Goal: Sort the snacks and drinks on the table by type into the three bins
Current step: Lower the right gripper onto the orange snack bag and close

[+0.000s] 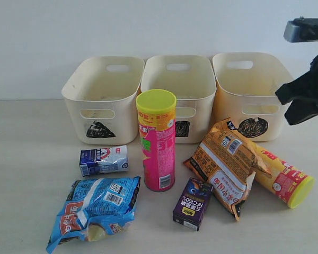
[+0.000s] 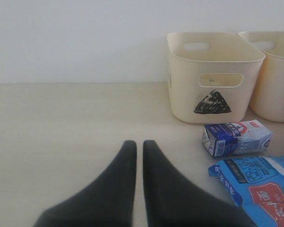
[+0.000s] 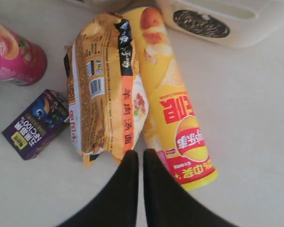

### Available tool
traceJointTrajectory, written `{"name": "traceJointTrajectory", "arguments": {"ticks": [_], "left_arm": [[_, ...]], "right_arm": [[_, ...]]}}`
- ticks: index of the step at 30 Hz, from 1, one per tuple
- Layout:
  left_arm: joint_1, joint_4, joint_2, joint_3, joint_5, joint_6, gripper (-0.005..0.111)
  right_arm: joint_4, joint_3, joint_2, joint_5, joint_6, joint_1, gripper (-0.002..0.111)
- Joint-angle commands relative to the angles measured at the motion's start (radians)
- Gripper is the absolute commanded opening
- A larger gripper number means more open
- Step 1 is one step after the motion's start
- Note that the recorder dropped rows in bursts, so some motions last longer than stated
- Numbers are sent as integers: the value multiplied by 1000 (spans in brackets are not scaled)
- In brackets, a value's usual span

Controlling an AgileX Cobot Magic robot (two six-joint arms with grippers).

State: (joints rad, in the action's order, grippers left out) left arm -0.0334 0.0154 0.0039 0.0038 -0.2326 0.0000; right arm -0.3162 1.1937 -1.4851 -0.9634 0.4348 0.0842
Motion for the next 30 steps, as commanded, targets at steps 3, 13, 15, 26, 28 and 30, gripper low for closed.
{"name": "traceJointTrajectory", "arguments": {"ticks": [3, 13, 15, 26, 28, 30], "left_arm": [[2, 7, -4, -4, 7, -7, 4], [2, 7, -4, -4, 7, -7, 4], [2, 7, -4, -4, 7, -7, 4], [2, 7, -4, -4, 7, -7, 4], [2, 7, -4, -4, 7, -7, 4], [2, 7, -4, -4, 7, -7, 4]], "right_arm": [[-10, 5, -64, 33, 21, 88, 36], [-14, 5, -236, 160, -18, 108, 67], [-14, 5, -252, 181, -18, 118, 69], [-17, 5, -341, 265, -29, 194, 82], [-25, 5, -355, 272, -29, 199, 82], [-30, 5, -366, 285, -31, 204, 82]]}}
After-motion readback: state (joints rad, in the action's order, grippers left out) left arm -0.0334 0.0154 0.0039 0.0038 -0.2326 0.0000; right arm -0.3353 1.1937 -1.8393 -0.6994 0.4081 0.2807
